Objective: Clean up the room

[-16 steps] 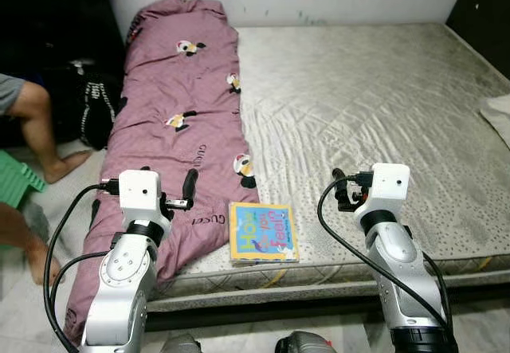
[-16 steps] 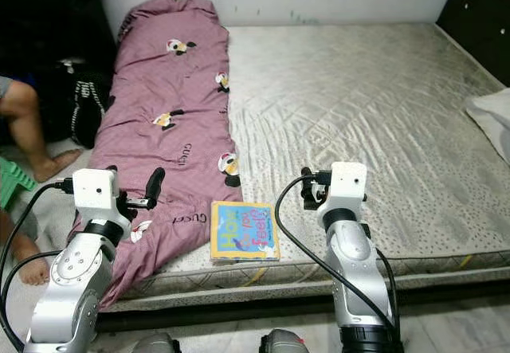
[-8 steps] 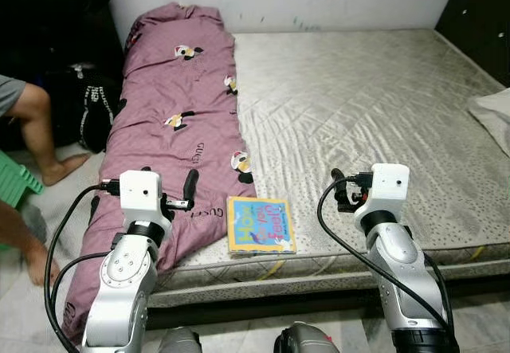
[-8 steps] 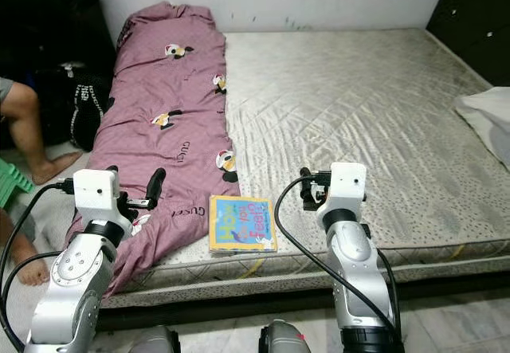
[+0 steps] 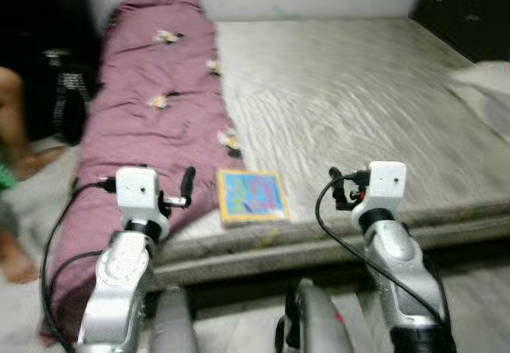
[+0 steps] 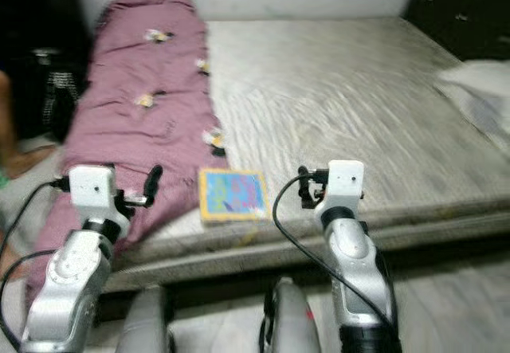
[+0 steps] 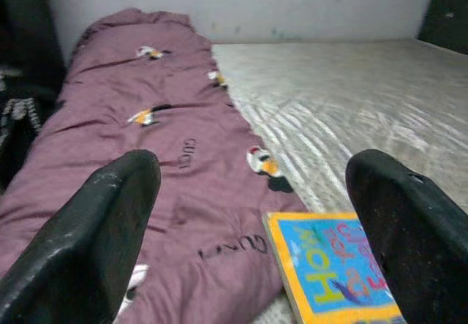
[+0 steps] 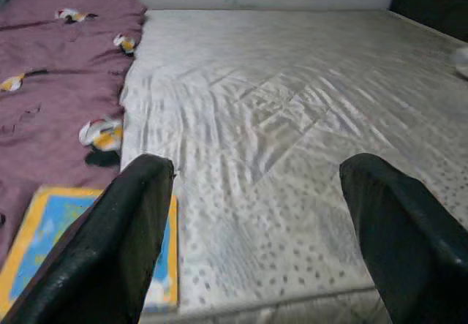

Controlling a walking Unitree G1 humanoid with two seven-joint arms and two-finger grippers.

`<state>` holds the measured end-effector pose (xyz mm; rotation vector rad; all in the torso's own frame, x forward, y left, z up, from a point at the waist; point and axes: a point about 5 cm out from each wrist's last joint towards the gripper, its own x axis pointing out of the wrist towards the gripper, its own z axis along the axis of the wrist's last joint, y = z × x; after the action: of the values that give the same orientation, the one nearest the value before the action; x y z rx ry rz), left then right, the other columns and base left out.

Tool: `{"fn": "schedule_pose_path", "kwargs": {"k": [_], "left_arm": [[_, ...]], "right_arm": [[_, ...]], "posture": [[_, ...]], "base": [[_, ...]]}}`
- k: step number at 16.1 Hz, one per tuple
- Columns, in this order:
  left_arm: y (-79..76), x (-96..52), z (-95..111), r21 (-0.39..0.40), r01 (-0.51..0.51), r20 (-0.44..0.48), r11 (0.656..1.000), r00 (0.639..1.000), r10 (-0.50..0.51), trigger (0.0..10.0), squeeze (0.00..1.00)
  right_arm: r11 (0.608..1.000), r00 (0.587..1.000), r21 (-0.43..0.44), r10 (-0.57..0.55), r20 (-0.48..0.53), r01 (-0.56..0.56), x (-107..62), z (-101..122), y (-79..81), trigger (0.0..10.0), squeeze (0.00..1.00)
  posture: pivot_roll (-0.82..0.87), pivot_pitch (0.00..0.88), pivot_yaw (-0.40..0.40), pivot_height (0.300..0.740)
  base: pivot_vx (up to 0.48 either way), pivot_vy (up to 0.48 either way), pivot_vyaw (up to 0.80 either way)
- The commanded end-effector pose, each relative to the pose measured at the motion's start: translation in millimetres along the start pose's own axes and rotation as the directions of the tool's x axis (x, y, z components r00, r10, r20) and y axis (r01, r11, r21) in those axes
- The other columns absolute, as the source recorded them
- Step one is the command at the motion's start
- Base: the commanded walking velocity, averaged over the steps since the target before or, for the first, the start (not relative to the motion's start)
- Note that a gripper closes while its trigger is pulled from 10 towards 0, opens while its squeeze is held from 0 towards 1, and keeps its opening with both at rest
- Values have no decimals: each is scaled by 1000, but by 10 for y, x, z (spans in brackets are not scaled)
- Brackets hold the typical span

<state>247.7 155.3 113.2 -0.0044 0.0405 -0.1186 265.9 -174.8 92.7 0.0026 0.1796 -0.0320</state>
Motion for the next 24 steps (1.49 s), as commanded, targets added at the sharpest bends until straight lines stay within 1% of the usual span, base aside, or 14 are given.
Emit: {"fn": "schedule_pose_path", "kwargs": {"k": [1,6,16,18,19,22,24], "left_arm": [[-11,-28,-10,-12,13,-3,1000,1000,-13,10000,0],[-26,-51,-1,-18,35,10,999,999,-34,10000,0],[-22,-37,12,-20,41,12,999,999,-41,10000,0],[-22,-39,8,-18,41,10,999,999,-41,10000,0],[-23,-38,8,-18,42,9,999,999,-42,10000,0],[-27,-34,8,-20,47,8,999,999,-47,10000,0],[-31,-35,10,-22,52,9,998,999,-52,10000,0]], "right_arm": [[1000,1000,-8,17,14,-17,44,70,24,10000,0],[1000,1000,-13,25,8,-25,42,59,33,10000,0],[1000,1000,-10,29,0,-29,65,52,35,10000,0],[998,998,-37,60,17,-60,52,71,61,10000,0],[998,998,-39,57,18,-56,49,71,62,10000,0],[998,998,-36,55,13,-55,55,62,60,10000,0],[998,999,-32,53,9,-52,55,58,58,10000,0]], "posture": [[9,0,-26,623],[12,0,-30,623],[13,0,-30,623],[11,0,-29,623],[11,0,-29,623],[10,0,-29,623],[10,0,-28,623]], "base": [[0,0,0],[48,0,0],[300,0,0],[298,0,0],[300,0,0],[303,0,690],[326,0,0]]}}
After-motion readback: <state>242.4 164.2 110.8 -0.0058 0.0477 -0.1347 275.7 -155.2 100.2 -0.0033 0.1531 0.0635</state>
